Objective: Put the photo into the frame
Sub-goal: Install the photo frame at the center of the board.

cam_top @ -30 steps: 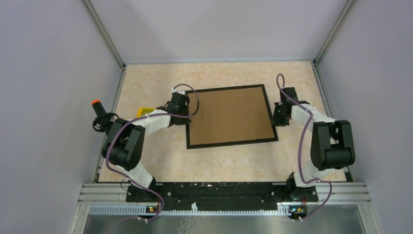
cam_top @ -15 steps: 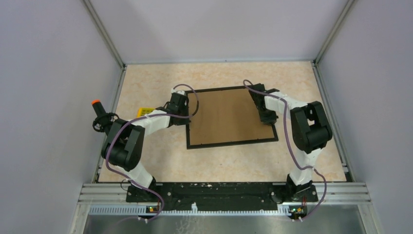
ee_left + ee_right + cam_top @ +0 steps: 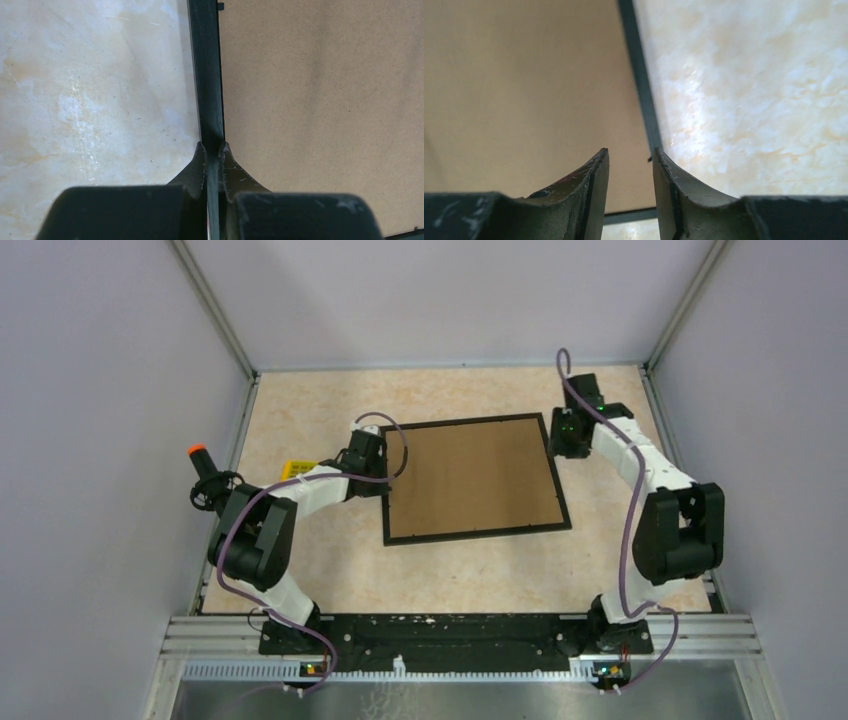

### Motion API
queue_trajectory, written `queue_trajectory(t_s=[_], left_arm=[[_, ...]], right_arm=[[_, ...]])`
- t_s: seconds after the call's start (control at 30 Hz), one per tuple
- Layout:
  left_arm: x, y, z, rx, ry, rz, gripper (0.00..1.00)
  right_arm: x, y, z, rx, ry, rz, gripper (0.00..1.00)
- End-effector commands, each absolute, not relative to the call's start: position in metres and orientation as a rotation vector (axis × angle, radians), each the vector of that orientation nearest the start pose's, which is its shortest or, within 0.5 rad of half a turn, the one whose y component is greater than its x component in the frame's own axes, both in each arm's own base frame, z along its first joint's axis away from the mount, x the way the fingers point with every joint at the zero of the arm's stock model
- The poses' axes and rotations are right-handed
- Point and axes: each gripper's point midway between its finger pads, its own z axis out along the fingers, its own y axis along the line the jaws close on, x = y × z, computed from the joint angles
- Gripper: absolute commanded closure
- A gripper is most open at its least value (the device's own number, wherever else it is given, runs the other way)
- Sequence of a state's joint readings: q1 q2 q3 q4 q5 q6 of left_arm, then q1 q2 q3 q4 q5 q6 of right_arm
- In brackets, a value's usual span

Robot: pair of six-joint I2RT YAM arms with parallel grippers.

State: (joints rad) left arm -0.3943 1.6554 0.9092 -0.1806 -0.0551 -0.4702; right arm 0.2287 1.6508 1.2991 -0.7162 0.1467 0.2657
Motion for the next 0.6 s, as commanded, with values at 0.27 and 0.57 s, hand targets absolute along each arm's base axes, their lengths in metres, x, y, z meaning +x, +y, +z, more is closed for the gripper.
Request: queue_trajectory(t_s=[0.27,0.57], left_arm=[[0.315,-0.168,-0.001,-0.074,2.668,-0.368,1.0],[0.315,-0.169,-0.002,-0.07,2.674,-0.375,1.0]], right_arm=[[0.425,0.053,0.08,0.257,2.586,0.404,0.69],[0.466,0.037,0.056,0.282,2.569,0.418,0.75]])
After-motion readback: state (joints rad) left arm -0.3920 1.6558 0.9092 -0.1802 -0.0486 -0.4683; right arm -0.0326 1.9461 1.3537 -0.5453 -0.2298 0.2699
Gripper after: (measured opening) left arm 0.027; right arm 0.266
